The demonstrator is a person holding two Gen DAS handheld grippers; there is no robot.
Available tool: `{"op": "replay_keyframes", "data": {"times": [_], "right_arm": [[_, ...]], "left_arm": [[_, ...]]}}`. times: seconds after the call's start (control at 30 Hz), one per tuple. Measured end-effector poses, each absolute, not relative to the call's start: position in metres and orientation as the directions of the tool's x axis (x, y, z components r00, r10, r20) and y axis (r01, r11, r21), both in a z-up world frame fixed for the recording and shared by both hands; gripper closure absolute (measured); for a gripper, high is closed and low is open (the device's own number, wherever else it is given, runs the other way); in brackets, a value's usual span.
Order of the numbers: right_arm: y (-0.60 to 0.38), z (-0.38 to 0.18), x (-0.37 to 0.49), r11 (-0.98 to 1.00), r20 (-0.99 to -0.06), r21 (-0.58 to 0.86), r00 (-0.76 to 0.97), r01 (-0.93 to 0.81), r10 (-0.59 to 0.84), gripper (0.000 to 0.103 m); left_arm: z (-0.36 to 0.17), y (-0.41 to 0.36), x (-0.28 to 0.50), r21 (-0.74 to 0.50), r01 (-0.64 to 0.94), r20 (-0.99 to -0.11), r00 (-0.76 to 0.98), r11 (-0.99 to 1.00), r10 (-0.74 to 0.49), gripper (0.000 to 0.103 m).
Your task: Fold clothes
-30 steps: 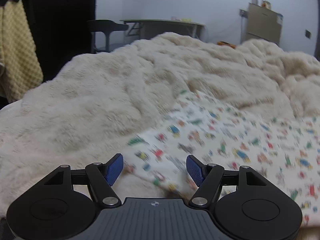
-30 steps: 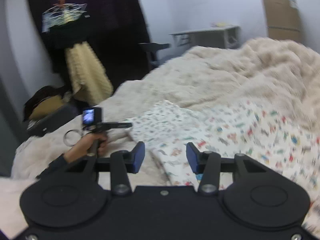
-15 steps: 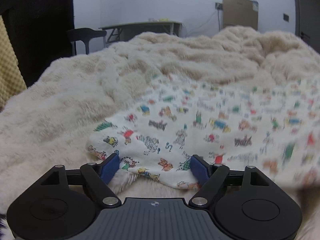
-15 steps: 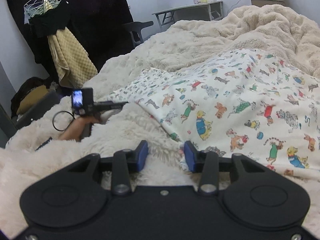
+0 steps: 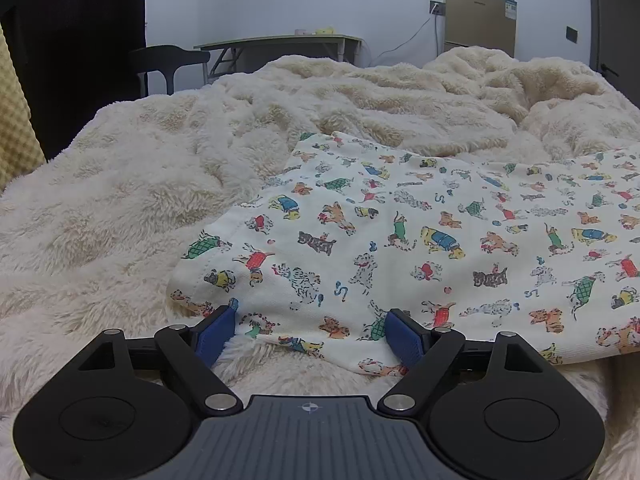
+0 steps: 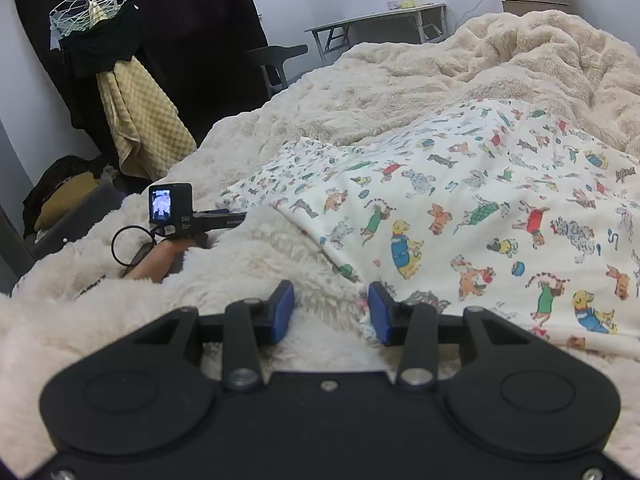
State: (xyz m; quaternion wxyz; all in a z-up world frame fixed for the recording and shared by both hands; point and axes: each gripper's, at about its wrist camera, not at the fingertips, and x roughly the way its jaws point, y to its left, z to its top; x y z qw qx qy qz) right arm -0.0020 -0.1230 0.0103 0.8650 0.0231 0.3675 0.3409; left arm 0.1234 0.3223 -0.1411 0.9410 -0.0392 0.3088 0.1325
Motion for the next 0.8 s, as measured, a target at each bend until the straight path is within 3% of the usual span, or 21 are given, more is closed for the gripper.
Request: {"op": "replay_keyframes", "data": {"times": [0.8], "right_arm": [[-0.114, 0.016, -0.019, 0.767, -0.655, 0.147, 0.52, -0.624, 0.548, 0.063]], "left_arm": [[-0.143, 0.321, 0.124, 0.013, -0.272, -0.591, 0.774, 0.962, 0.227, 0.023]]}}
